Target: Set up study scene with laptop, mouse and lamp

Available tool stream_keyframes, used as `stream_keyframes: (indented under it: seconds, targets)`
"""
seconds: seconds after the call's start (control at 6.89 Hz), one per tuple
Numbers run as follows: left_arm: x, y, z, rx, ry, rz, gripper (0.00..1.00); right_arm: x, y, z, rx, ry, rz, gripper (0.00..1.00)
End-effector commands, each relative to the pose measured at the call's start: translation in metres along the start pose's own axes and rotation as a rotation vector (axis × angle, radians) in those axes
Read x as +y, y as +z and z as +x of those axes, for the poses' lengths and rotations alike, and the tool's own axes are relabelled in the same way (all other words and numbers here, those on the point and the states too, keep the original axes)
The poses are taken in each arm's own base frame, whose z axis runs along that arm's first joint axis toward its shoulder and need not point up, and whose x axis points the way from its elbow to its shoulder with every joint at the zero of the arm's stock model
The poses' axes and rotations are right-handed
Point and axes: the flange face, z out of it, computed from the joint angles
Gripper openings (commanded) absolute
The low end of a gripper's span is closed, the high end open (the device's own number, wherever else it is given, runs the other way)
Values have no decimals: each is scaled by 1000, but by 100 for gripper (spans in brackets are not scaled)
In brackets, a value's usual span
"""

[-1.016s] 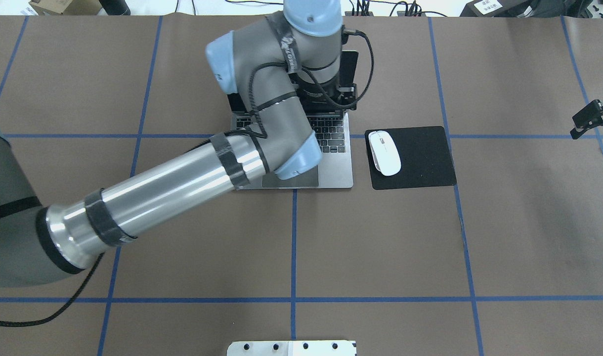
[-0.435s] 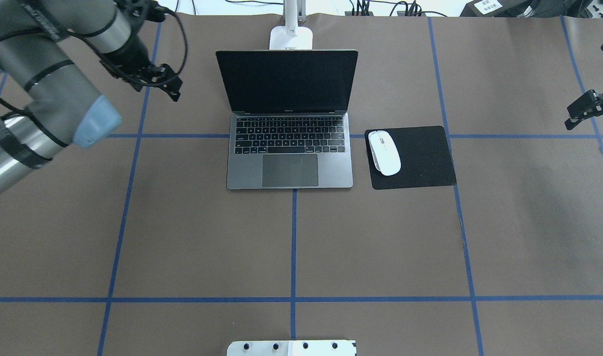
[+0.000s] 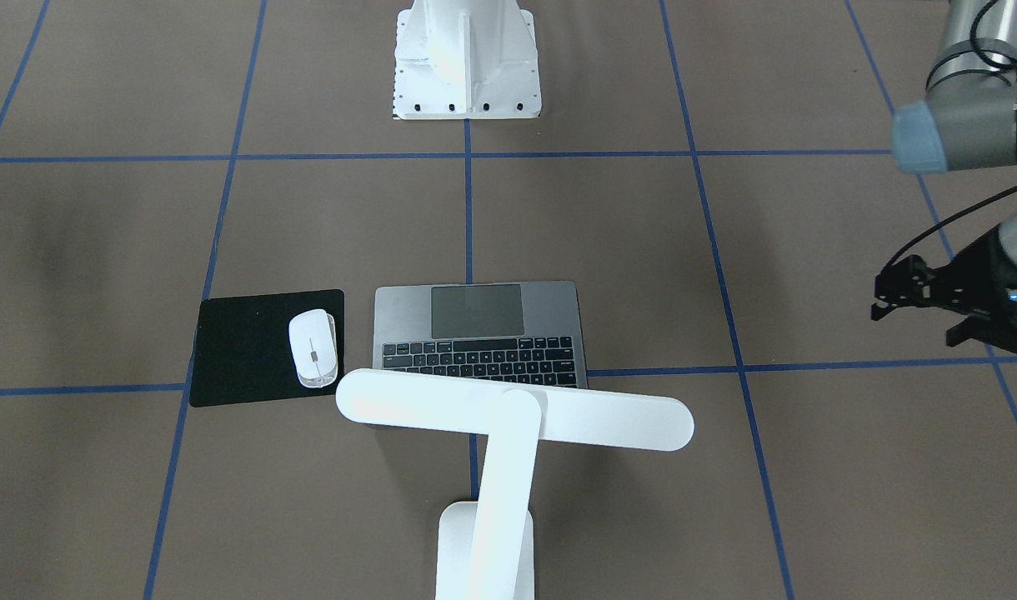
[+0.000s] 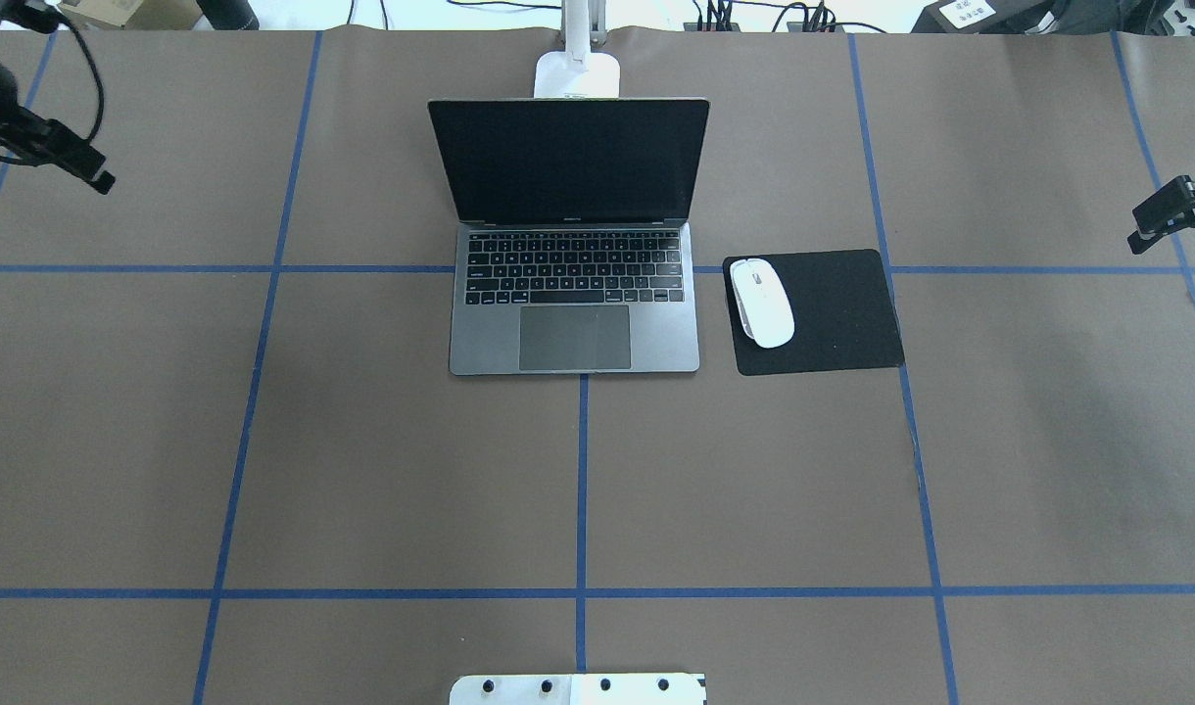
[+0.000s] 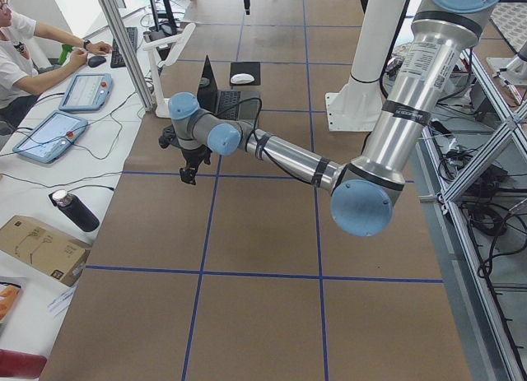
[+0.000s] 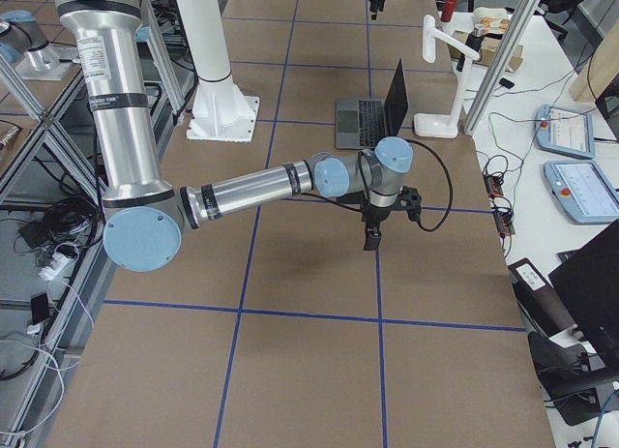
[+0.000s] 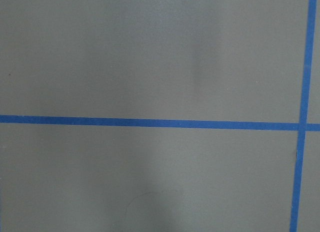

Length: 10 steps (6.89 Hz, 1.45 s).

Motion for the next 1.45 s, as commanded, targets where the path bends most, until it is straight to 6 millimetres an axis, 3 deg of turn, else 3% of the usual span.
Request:
stream_keyframes:
  seconds: [0.0,0.29,0.44,0.87,1.16,1.31]
  targets:
    - [60,-20,-88,-12,-32,-23,100,14,5,11,6,7,-10,99]
    - [81,-40,-119,-21,-168,-72,100,28,17,28,21,-8,16,99]
    - [83,-41,-123,-25,-172,-72,100,34,19,32,9,-21,36,99]
    - [92,-29,-138,-19,-61,-100,100,51,9,44,11,-5,53,99]
    - [100,-25,-141,-16,-62,-105,100,50,6,51,16,11,60,99]
    - [113,-19,-150,-12,-81,-114,100,48,5,49,15,10,63,99]
